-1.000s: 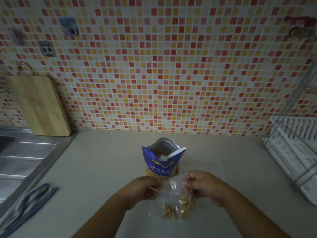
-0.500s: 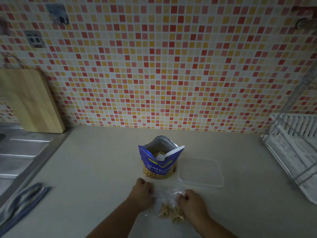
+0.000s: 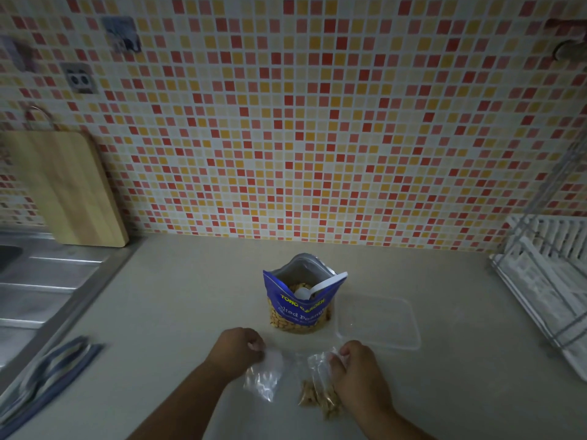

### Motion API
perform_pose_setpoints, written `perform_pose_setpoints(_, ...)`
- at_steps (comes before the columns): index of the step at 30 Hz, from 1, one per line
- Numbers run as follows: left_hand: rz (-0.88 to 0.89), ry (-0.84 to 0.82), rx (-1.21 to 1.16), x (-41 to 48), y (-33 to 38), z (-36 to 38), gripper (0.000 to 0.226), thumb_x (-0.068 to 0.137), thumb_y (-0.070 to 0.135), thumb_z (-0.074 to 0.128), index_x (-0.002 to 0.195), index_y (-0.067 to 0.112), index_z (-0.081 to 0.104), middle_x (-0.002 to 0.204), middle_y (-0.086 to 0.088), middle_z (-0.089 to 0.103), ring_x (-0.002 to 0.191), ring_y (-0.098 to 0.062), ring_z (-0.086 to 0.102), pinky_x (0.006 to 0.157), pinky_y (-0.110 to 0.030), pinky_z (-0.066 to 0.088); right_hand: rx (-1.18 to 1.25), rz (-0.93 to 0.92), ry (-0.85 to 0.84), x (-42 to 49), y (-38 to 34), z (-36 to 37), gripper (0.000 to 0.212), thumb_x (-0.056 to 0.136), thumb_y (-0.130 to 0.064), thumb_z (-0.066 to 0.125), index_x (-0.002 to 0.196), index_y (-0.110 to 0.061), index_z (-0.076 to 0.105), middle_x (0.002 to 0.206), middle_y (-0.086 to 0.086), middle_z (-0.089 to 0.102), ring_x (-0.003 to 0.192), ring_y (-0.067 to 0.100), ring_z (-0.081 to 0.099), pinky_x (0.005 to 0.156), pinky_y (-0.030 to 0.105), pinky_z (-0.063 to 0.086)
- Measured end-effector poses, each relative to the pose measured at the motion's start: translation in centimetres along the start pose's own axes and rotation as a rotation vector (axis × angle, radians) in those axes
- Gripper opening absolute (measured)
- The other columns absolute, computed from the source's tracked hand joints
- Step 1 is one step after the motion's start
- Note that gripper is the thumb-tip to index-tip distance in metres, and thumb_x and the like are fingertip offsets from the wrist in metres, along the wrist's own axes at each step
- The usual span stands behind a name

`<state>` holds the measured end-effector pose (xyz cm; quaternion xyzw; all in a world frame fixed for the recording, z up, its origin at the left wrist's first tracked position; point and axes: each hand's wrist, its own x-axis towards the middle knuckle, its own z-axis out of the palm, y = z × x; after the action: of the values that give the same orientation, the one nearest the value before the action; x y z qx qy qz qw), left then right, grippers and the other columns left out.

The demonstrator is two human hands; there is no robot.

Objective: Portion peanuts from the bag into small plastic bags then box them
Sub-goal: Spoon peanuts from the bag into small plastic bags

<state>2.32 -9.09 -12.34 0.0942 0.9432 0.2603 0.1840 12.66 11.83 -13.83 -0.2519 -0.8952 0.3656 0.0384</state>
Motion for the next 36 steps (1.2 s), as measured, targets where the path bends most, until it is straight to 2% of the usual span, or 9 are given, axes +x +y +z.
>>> perform_pose_setpoints(3,-0.006,-0.004,0.014,-0.1,0.4,-0.7,0.021,0.080,0.028,0.067,0.097,0.019,0.075,0.102,-0.003,0.073,0.100,-0.014,0.064,0.073,-0.015,0.038,-0.046,-0.042,0.019,-0.4,-0.7,0.1,0.023,0.086,-0.041,0.058,0.099,-0.024,0.048,0.108,0.001,0.051,0.105,0.024,0.059,0.084,0.031,0.045)
perform_pose_setpoints(8,0.014,0.007,0.006,-0.7,0.6,-1.6,0.028,0.089,0.028,0.056,0.111,0.017,0.069,0.118,-0.002,0.068,0.113,-0.014,0.060,0.090,-0.018,0.041,-0.046,-0.025,-0.037,-0.8,-1.0,-0.1,0.023,0.086,-0.042,0.057,0.098,-0.030,0.042,0.116,0.000,0.051,0.108,0.021,0.058,0.086,0.029,0.045)
perform_pose_setpoints(10,0.030,0.043,0.006,-0.8,0.7,-2.3,0.026,0.087,0.032,0.061,0.106,0.018,0.072,0.106,0.004,0.073,0.103,-0.004,0.063,0.084,-0.016,0.043,-0.041,-0.031,-0.041,-1.0,-1.2,-0.6,0.024,0.086,-0.040,0.058,0.094,-0.032,0.037,0.111,-0.001,0.050,0.106,0.020,0.058,0.084,0.029,0.045)
perform_pose_setpoints(12,0.046,0.078,-0.108,-1.0,1.0,-2.9,0.017,0.079,0.035,0.071,0.086,0.020,0.077,0.072,0.012,0.072,0.071,0.010,0.062,0.071,-0.016,0.044,-0.006,-0.073,-0.034,-1.0,-1.6,-1.1,0.021,0.086,-0.036,0.060,0.092,-0.032,0.041,0.102,-0.003,0.049,0.095,0.014,0.058,0.083,0.027,0.044)
perform_pose_setpoints(16,0.144,-0.056,-0.292,-2.8,3.5,-3.9,0.027,0.068,0.023,0.082,0.047,0.028,0.065,0.048,0.011,0.059,0.050,0.003,0.050,0.059,-0.017,0.042,0.271,-0.240,-0.129,-1.3,-4.2,-2.2,0.025,0.081,-0.027,0.070,0.090,-0.042,0.052,0.085,-0.007,0.053,0.065,0.003,0.049,0.065,0.010,0.040)
perform_pose_setpoints(20,0.250,-0.082,-0.426,-3.5,6.3,-4.3,0.032,0.065,0.015,0.084,0.050,0.019,0.056,0.049,0.009,0.050,0.051,-0.003,0.044,0.056,-0.017,0.038,0.452,-0.272,-0.246,-1.2,-7.5,-4.3,0.023,0.082,-0.022,0.072,0.096,-0.036,0.060,0.075,-0.007,0.056,0.061,-0.002,0.051,0.061,0.008,0.042)
perform_pose_setpoints(25,0.419,0.186,-0.220,-3.9,8.9,-5.4,0.037,0.067,0.026,0.081,0.051,0.022,0.048,0.049,0.006,0.047,0.049,-0.005,0.044,0.050,-0.015,0.034,0.616,-0.117,-0.255,-0.5,-10.0,-7.4,0.017,0.084,-0.028,0.069,0.099,-0.028,0.062,0.086,-0.004,0.064,0.067,0.005,0.057,0.054,0.012,0.042)
perform_pose_setpoints(30,0.593,0.328,0.109,-4.0,10.2,-5.5,0.038,0.072,0.031,0.072,0.053,0.031,0.039,0.058,0.014,0.045,0.055,0.001,0.043,0.052,-0.009,0.029,0.546,-0.078,-0.259,0.0,-10.7,-8.4,0.021,0.081,-0.020,0.069,0.095,-0.032,0.059,0.088,0.000,0.065,0.073,0.012,0.059,0.059,0.021,0.046)
perform_pose_setpoints(36,0.576,0.348,-0.014,-4.1,10.6,-5.8,0.029,0.068,0.025,0.076,0.057,0.024,0.049,0.056,0.016,0.044,0.055,-0.001,0.044,0.052,-0.010,0.034,0.470,-0.142,-0.178,0.3,-10.6,-9.1,0.021,0.079,-0.006,0.064,0.083,-0.026,0.058,0.082,0.007,0.071,0.069,0.018,0.067,0.072,0.037,0.058)
